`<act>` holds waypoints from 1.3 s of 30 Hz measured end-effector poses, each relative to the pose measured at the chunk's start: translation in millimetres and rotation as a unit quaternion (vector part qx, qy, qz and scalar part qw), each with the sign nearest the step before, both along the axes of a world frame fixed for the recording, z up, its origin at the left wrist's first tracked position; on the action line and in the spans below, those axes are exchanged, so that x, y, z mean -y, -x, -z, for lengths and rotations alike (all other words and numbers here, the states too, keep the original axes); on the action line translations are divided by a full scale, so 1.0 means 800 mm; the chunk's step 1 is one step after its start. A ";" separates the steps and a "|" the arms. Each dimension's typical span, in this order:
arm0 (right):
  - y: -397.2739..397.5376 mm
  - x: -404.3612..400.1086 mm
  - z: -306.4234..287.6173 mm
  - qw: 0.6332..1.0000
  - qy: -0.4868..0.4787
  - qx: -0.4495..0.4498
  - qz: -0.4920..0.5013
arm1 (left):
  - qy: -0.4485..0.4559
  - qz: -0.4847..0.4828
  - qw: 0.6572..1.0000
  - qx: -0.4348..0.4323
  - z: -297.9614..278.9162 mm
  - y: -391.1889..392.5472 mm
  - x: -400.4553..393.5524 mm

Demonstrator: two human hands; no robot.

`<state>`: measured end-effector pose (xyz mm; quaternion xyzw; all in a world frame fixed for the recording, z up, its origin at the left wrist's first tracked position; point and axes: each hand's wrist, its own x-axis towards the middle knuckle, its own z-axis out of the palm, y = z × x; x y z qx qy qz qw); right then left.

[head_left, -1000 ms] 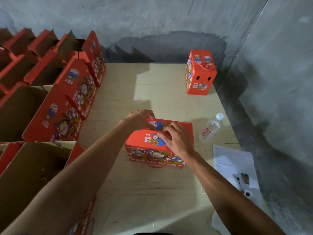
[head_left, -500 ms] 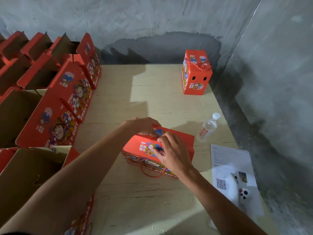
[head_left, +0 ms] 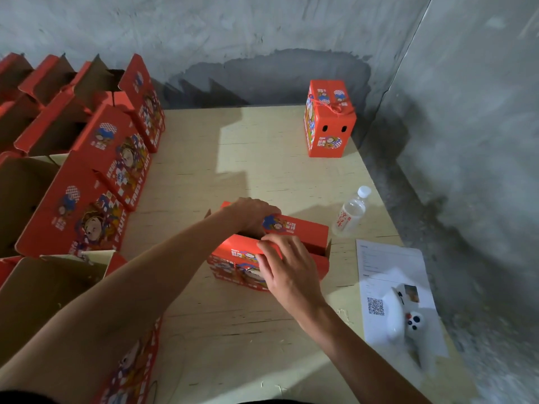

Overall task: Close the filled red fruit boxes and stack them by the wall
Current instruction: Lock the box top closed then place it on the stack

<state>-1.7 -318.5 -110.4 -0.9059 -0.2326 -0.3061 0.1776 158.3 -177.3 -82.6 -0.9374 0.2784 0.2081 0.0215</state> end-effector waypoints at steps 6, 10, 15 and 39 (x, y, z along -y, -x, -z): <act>0.003 0.017 -0.003 0.999 0.023 -0.020 0.013 | -0.046 -0.038 0.998 0.016 -0.010 -0.003 -0.012; 0.006 0.031 -0.022 0.990 -0.022 -0.136 0.039 | -0.005 -0.090 0.996 0.006 -0.020 0.005 -0.023; -0.015 0.065 -0.031 0.953 -0.065 -0.251 0.156 | 0.165 -0.133 0.977 0.007 -0.026 0.036 -0.041; -0.068 0.078 0.021 0.907 -0.218 -0.305 0.190 | 0.381 -0.422 0.798 0.200 0.067 0.170 -0.062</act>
